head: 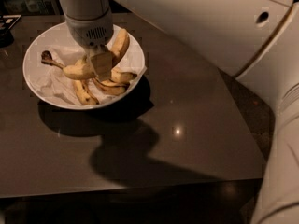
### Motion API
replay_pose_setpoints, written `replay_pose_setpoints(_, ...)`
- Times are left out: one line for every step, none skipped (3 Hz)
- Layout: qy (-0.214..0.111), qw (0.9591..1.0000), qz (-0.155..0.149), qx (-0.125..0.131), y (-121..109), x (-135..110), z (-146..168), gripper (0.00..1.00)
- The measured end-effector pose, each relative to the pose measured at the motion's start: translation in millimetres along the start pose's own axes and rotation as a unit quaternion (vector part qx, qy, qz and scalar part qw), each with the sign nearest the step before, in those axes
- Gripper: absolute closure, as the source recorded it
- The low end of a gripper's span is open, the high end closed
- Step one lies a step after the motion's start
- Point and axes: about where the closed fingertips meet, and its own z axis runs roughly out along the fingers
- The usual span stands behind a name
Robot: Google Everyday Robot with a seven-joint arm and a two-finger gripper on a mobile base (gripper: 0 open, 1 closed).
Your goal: Pick banana from white bowl
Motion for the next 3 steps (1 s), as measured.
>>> replay_pose_setpoints(-0.025, 0.9995, 0.017, 0.012, 21.3, -4.6, -24.0, 1.00)
replay_pose_setpoints(-0.067, 0.9968, 0.038, 0.020, 53.5, -8.1, -39.6, 1.00)
replay_pose_setpoints(-0.102, 0.9920, 0.071, 0.017, 90.4, -9.3, -44.8, 1.00)
